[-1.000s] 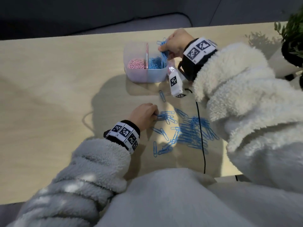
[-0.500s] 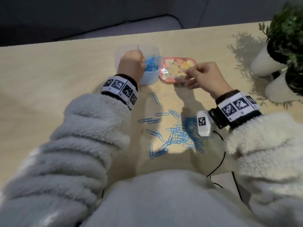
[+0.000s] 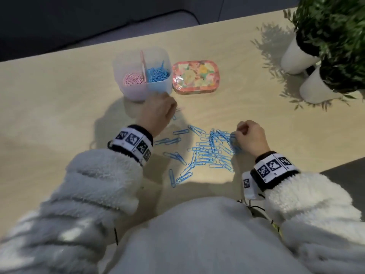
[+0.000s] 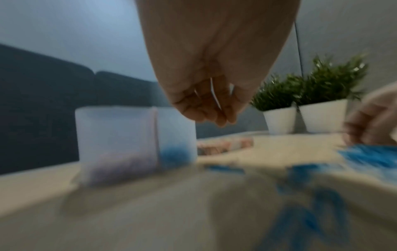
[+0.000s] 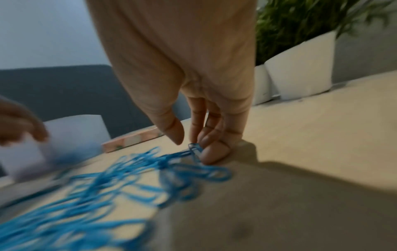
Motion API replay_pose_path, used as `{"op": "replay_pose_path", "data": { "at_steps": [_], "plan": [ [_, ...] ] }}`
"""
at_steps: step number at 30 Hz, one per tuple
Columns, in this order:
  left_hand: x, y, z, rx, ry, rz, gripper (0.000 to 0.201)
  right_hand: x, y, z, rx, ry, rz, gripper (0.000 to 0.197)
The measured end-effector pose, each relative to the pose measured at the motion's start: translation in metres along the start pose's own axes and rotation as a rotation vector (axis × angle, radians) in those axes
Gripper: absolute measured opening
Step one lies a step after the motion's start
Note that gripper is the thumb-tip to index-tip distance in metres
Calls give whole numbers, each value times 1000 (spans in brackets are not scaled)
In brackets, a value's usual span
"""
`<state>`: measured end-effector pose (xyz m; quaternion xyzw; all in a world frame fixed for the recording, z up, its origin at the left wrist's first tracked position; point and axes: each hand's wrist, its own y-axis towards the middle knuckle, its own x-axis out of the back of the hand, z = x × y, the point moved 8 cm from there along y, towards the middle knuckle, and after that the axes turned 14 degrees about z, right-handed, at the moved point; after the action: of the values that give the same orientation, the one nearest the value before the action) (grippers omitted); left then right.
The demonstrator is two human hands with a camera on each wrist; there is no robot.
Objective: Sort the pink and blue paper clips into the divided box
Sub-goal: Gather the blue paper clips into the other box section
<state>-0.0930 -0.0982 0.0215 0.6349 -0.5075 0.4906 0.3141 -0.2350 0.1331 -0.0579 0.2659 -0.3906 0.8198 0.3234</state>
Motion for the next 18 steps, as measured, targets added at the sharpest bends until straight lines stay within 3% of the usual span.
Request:
{"op": "replay_pose_path", "data": {
  "at_steps": [2, 4, 6, 8, 13, 15, 18],
  "plan": [
    [-42, -10, 1, -50, 44, 164, 40, -20, 0, 21, 69, 20, 31, 13],
    [-74, -21, 10, -15, 62, 344, 55, -39, 0, 45, 157, 23, 102, 15],
    [-87, -33, 12, -9, 92, 430, 55, -50, -2, 60, 219, 36, 220, 17],
    [-91, -45, 9, -24, 86, 426, 53, -45, -7, 61, 252, 11, 301, 24],
    [-78, -77, 16, 3, -39, 319, 73, -36, -33, 25, 167, -295, 433, 88],
    [-77, -84, 22, 36, -82, 319, 78, -50, -43, 28, 201, -287, 468, 92],
    [-82, -81, 20, 38, -52, 350, 68, -72, -46, 55, 316, -275, 435, 78]
  ]
}}
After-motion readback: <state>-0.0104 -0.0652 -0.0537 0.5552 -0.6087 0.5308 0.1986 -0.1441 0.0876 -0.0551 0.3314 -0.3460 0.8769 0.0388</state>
